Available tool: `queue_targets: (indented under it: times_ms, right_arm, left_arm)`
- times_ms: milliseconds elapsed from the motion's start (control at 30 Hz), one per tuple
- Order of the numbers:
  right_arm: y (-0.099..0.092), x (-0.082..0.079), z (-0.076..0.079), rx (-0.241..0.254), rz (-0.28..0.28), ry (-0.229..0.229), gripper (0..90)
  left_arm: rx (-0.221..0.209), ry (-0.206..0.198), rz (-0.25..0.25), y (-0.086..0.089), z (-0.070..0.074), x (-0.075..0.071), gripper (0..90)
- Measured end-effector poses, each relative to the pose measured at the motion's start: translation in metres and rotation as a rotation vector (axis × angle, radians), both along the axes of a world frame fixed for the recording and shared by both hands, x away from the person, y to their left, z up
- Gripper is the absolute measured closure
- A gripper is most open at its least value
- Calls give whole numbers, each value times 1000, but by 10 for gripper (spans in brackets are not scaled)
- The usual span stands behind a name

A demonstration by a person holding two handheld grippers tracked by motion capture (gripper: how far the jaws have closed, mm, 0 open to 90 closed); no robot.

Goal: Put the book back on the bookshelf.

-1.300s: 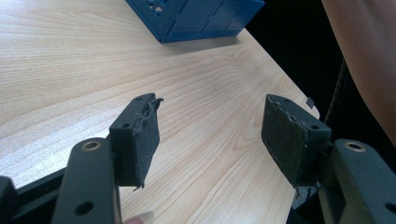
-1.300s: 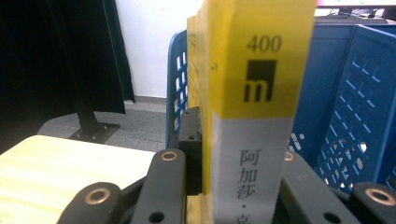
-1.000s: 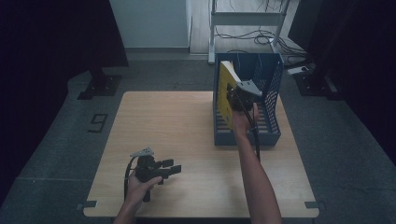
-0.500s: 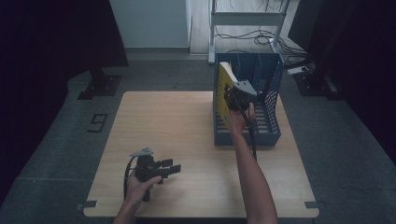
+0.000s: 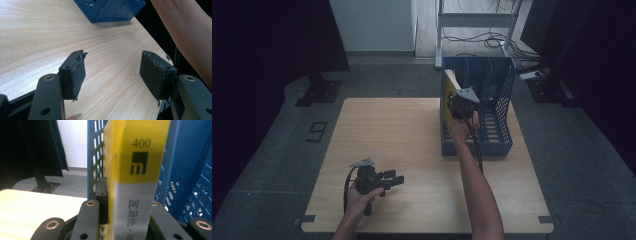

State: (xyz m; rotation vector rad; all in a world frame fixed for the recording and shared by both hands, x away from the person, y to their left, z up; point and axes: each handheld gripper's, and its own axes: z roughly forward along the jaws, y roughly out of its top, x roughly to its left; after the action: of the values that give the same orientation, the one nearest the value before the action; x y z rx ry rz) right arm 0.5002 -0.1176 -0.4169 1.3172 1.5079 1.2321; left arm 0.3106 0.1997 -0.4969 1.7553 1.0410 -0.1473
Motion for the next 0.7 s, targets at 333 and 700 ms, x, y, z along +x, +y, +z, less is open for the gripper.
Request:
queue_targets:
  times_ms: [333,700]
  right_arm:
    - [-1,-11,-14,-21,8,24,744]
    - [-6,-31,-19,-52,51,58,731]
  left_arm:
    - [6,2,-10,-4,-1,-1,368]
    - [11,0,-25,-9,0,-3,366]
